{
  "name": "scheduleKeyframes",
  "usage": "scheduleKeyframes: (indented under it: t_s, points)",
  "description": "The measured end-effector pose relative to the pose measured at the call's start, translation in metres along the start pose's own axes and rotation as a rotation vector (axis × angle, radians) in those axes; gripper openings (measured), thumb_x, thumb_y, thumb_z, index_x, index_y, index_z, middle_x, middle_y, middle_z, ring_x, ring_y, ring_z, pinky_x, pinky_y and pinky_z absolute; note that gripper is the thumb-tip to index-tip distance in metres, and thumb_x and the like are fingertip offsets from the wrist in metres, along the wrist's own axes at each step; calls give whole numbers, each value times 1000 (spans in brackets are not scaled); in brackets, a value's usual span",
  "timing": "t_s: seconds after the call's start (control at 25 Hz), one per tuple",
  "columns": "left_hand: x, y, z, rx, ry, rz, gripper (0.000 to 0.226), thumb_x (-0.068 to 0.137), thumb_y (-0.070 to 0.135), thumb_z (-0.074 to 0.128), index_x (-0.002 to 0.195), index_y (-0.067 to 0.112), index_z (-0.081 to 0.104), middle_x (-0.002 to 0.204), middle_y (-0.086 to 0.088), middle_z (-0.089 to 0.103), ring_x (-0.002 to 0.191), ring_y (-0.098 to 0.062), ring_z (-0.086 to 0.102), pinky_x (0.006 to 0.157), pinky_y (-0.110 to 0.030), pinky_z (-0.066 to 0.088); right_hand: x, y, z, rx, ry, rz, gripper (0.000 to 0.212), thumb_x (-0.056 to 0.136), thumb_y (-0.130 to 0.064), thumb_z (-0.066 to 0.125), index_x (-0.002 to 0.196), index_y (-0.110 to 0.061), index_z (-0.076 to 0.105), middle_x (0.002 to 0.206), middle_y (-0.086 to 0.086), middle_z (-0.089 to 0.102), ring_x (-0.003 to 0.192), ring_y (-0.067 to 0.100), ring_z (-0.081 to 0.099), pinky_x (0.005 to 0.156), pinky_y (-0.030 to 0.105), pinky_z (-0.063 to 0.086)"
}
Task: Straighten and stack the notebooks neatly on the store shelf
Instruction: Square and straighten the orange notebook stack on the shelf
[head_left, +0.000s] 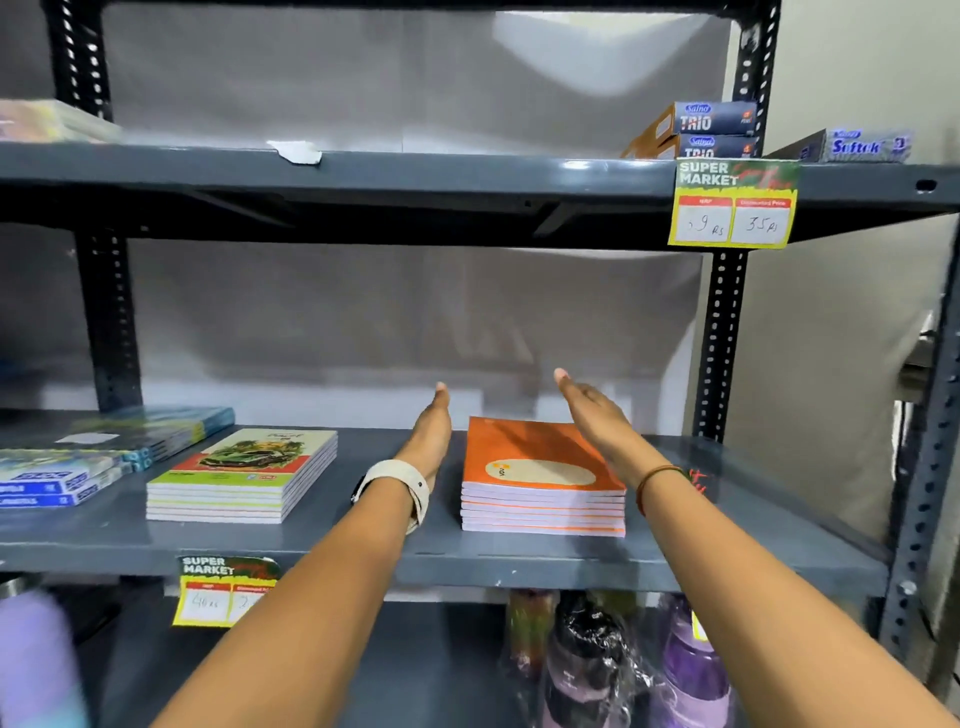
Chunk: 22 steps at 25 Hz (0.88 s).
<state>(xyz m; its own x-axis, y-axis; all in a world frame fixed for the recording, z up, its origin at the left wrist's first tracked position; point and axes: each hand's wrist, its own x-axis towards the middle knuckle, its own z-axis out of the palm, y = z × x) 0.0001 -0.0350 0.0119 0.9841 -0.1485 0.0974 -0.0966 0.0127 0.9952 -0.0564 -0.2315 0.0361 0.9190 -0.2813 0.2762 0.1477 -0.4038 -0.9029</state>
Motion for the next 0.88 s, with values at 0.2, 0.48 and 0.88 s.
scheduleKeyframes:
  t_s: [0.2, 0.48, 0.88]
  points:
    - [27, 19, -30, -90, 101, -20, 69, 95, 59, 19, 152, 20, 12, 160, 1, 14, 147, -15, 12, 119, -36, 8, 12, -37, 65, 183, -129, 11, 74, 92, -66, 38, 150, -21, 32, 159, -2, 29, 146, 18, 26, 115, 34, 22]
    - [40, 31, -143, -50, 213, 38, 69, 95, 59, 18, 153, 20, 11, 161, 0, 10, 148, -16, 10, 121, -39, 9, 13, -86, 183, 286, -227, 68, 79, 89, -73, 32, 152, -26, 25, 161, -7, 22, 148, 18, 19, 117, 42, 16]
    - [49, -24, -348, 36, 370, -73, 67, 99, 50, 28, 148, 4, 24, 155, -21, 21, 142, -39, 22, 117, -51, 16, -9, -74, 320, 423, -233, 347, 70, 94, -65, 30, 149, -22, 31, 147, 7, 46, 129, 25, 50, 73, 30, 50]
